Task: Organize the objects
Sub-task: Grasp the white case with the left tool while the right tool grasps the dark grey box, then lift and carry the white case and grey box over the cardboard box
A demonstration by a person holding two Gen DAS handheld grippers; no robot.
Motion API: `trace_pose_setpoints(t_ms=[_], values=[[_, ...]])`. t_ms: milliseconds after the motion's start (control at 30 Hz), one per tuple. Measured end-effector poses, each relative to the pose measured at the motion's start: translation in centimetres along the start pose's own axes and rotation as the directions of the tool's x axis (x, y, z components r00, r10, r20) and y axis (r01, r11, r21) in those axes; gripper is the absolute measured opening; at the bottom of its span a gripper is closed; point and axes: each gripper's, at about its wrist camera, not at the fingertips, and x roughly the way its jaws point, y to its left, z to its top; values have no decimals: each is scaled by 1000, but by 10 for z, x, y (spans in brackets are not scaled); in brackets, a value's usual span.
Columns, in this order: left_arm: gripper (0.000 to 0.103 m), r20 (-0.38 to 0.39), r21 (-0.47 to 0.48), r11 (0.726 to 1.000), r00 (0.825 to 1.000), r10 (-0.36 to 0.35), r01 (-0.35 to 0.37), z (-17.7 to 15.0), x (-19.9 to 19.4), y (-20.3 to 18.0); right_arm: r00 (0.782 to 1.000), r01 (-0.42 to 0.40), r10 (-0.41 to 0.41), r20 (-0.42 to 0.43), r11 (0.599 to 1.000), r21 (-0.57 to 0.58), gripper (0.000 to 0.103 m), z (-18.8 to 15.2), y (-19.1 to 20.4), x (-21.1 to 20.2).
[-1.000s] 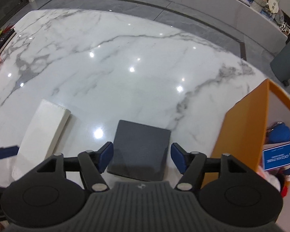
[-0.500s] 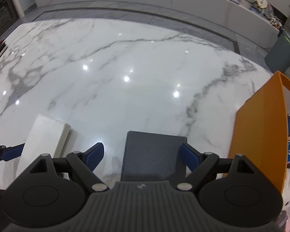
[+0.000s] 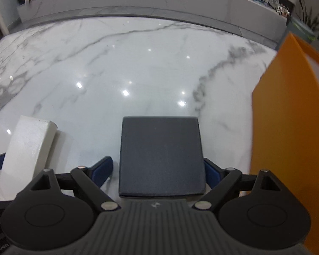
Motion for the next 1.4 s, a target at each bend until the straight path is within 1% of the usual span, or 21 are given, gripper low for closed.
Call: trace_pose_setpoints(t_ms=[33, 167, 233, 333, 367, 400, 433, 467, 500, 567, 600, 767, 867, 967, 1167, 1233, 1300, 1400], values=[[100, -2, 18, 1000, 1000, 0, 0, 0, 0, -2, 1000, 0, 0, 22, 1000, 0, 93, -3, -1, 0], [100, -38, -9, 1000, 999, 8, -9, 5, 2, -2, 996, -1, 1, 87, 1000, -6, 96, -12, -1, -2], [100, -54, -16, 1000, 998, 18, -19, 6, 3, -2, 995, -1, 2, 105, 1000, -12, 95, -14, -1, -3], [96, -49, -23, 999, 999, 24, -25, 4, 1, -3, 991, -1, 3, 132, 1000, -17, 95, -18, -1, -4], [92, -43, -22, 999, 999, 23, -24, 3, 0, -4, 990, 2, 0, 143, 1000, -15, 94, -19, 0, -3], [84, -36, -18, 1000, 999, 22, -22, 2, -2, -5, 988, 2, 0, 153, 1000, -14, 94, -20, 0, -4], [80, -29, -14, 1000, 999, 19, -20, 1, -4, -6, 987, 3, -2, 163, 1000, -11, 92, -22, 0, -4], [72, -25, -14, 1000, 1000, 16, -16, 0, -6, -7, 984, 9, -8, 175, 1000, -4, 90, -24, 0, -5], [71, -23, -20, 1000, 1000, 18, -18, -1, -8, -7, 982, 12, -11, 187, 1000, -2, 87, -25, 0, -6], [71, -16, -19, 1000, 1000, 15, -15, -4, -9, -8, 978, 15, -12, 208, 1000, -10, 79, -29, 1, -9], [70, -13, -20, 1000, 1000, 13, -14, -5, -10, -7, 976, 16, -11, 220, 1000, -19, 77, -31, 3, -10], [70, -15, -17, 1000, 1000, 6, -6, -12, -16, -7, 966, 33, -30, 257, 999, -8, 77, -42, 3, -13], [70, -14, -19, 1000, 1000, -6, 6, -16, -19, -6, 967, 30, -32, 253, 999, 11, 76, -45, 3, -15], [70, -5, -42, 998, 999, -43, 42, -21, -25, -4, 970, 24, -30, 240, 999, 27, 76, -49, 3, -19], [70, 0, -39, 997, 998, -70, 70, -31, -35, -5, 969, 13, -27, 247, 998, 57, 76, -72, 2, -34], [70, 16, -40, 996, 997, -76, 76, -31, -41, -4, 967, 6, -24, 254, 997, 73, 76, -79, 1, -41], [70, 53, -49, 995, 995, -84, 87, -29, -50, -4, 963, 0, -22, 267, 997, 83, 76, -83, 0, -50], [70, 82, -41, 996, 993, -79, 83, -22, -63, -6, 955, -9, -19, 297, 996, 93, 76, -86, 0, -66]])
